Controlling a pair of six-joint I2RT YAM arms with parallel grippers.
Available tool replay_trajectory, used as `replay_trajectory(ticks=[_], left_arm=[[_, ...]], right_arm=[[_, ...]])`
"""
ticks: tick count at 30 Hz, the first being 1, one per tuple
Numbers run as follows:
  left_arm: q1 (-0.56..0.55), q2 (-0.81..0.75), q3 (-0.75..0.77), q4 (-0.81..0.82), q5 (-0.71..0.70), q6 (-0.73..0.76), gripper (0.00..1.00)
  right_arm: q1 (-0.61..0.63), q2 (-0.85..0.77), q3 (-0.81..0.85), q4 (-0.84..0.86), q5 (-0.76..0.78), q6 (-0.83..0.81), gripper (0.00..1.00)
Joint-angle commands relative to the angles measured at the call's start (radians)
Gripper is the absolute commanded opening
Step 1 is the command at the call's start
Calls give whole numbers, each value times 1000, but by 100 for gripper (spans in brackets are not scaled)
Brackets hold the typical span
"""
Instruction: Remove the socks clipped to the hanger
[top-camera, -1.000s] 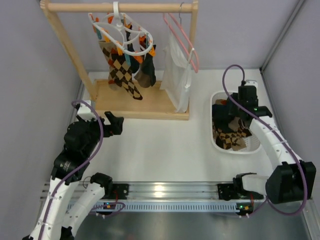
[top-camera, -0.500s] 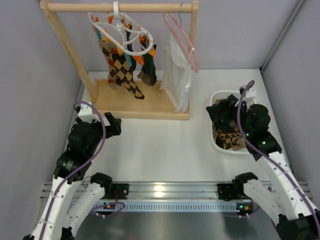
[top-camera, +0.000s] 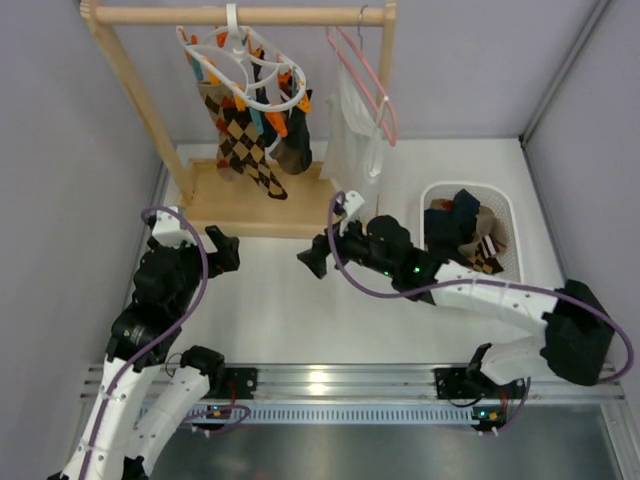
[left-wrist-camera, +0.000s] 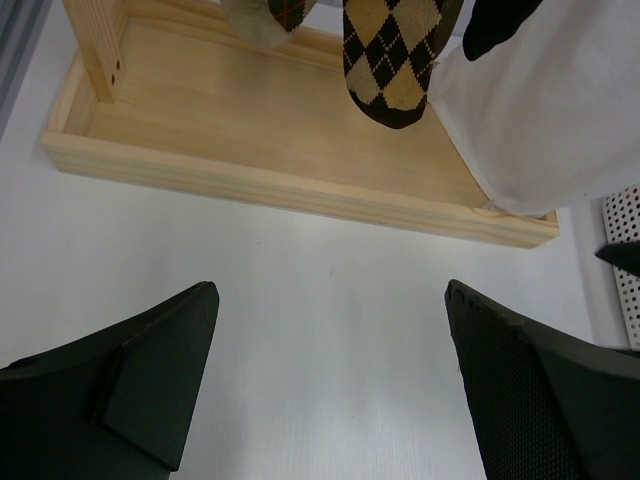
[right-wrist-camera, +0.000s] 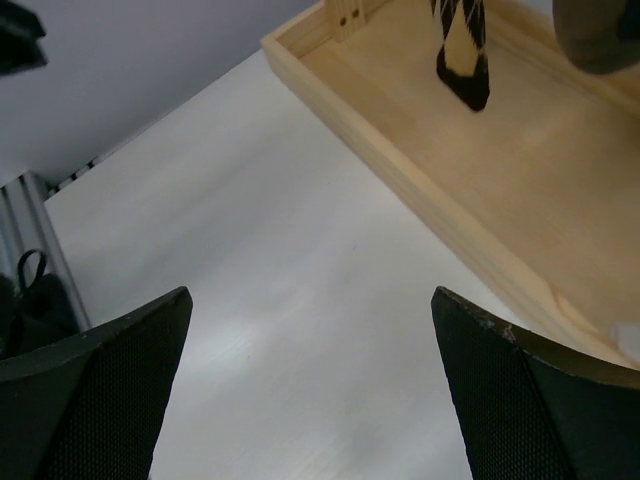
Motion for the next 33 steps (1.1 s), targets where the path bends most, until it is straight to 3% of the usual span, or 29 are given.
replay_trajectory(ticks=[1,6,14,19,22,26,29,30,33], left_arm=[[6,-30,-11,17,-18,-1,98],[3,-27,-12,17,2,9,98],[5,-23,-12,19,36,12,99],[3,-18,-12,20,48,12,99],[3,-14,-12,19,53,12,99],[3,-3,-12,19,58,12,98],[3,-3,-14,19,49,13,98],[5,-3,-12,17,44,13,98],[3,-6,-9,19,13,15,98]], right_arm=[[-9,182,202,122,60,-130,100],[-87,446,478,105,-9,-193,99],[-193,757,908,-30,-199,-233,86],[-228,914,1061,-6,-300,-196,77],[-231,965,1096,48,-378,-170,63],[-221,985,1090,114,-444,-143,59],[-204,965,1031,182,-449,-134,32],[-196,941,1005,211,-445,-123,17],[-195,869,879,313,-446,-75,11]])
